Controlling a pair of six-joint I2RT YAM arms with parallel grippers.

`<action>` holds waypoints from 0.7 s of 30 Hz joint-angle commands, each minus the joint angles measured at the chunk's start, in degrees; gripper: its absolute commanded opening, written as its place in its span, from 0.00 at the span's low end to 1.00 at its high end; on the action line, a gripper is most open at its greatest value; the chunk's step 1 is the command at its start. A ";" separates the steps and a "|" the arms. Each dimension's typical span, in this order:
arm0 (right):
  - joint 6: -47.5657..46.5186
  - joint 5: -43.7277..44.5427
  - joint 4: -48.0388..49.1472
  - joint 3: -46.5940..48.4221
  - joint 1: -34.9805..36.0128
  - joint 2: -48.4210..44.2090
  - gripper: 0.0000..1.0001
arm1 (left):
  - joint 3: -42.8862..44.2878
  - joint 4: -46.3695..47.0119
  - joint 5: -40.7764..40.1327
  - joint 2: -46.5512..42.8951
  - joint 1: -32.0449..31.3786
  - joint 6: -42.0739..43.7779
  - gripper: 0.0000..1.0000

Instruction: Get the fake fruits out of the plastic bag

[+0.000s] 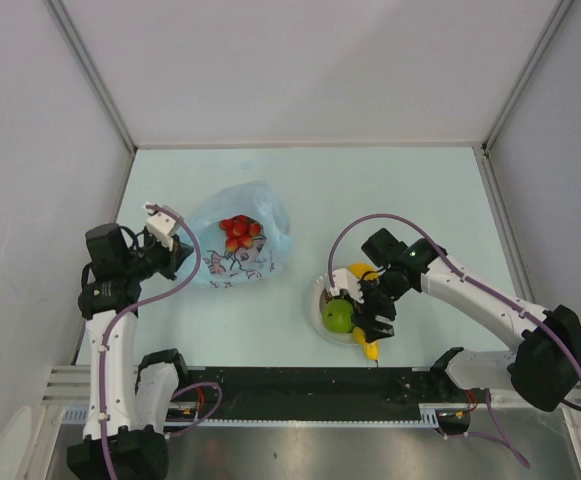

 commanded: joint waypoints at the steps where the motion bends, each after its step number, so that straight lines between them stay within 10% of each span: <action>1: 1.46 4.77 3.56 -1.42 2.08 0.85 0.75 | 0.80 1.10 2.24 -0.92 -0.33 -0.61 0.02; 10: -2.22 7.68 4.44 -2.04 3.40 -0.63 0.33 | 0.01 -1.19 1.63 -1.98 -0.42 2.03 0.01; 21: -8.12 6.71 -9.01 1.13 -9.85 -9.79 0.29 | -0.51 2.76 2.59 0.04 -0.86 -0.69 0.02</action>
